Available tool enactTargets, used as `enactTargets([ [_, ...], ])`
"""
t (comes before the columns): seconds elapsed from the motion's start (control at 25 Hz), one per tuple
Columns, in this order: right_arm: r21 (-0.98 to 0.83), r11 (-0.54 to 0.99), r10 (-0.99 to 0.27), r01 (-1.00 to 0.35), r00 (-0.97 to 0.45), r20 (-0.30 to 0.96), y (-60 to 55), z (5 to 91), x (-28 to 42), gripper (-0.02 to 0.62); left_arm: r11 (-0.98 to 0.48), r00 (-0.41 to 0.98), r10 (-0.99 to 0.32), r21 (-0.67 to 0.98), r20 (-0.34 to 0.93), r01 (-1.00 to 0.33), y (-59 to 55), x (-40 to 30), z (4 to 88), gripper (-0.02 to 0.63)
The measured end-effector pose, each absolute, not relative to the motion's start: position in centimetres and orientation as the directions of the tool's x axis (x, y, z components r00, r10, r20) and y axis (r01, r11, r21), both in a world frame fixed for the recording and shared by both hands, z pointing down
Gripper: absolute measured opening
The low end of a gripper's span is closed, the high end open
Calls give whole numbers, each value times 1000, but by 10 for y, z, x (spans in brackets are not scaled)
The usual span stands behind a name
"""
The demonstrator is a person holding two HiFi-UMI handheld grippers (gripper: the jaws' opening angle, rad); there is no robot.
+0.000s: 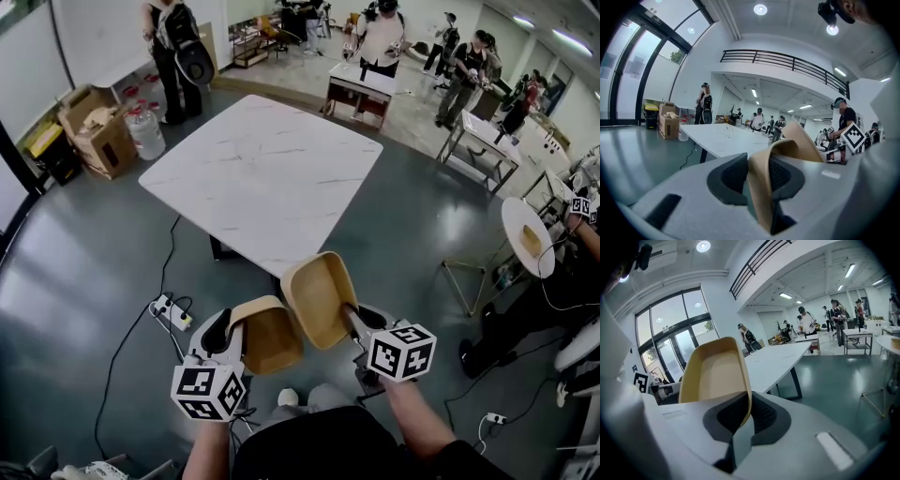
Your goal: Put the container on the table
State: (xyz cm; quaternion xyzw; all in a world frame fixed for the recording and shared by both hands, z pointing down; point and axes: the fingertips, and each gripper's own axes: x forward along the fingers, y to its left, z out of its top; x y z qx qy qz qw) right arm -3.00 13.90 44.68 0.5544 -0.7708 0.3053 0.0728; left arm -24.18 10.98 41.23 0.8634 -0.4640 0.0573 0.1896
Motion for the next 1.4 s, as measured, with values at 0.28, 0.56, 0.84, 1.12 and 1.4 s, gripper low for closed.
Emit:
enactTargets([
  [0.28, -406, 201, -799, -891, -389, 459, 106, 448, -28, 14, -475, 547, -786, 286, 288, -832, 81, -245, 415, 83],
  [0.56, -400, 253, -802, -881, -422, 423, 56, 429, -15, 14, -452, 515, -815, 263, 267, -852, 45, -236, 400, 83],
  [0.84, -396, 288, -796, -872, -448, 407, 24, 422, 5, 14, -448, 502, -826, 242, 256, -860, 17, -209, 390, 83],
  [1.12, -400, 284, -794, -872, -447, 412, 12, 427, 40, 14, -459, 509, -817, 228, 271, -859, -3, -168, 392, 83],
  [1.4, -402, 237, -807, -885, -410, 425, -4, 438, 79, 14, -470, 517, -806, 220, 287, -855, -29, -140, 397, 83],
])
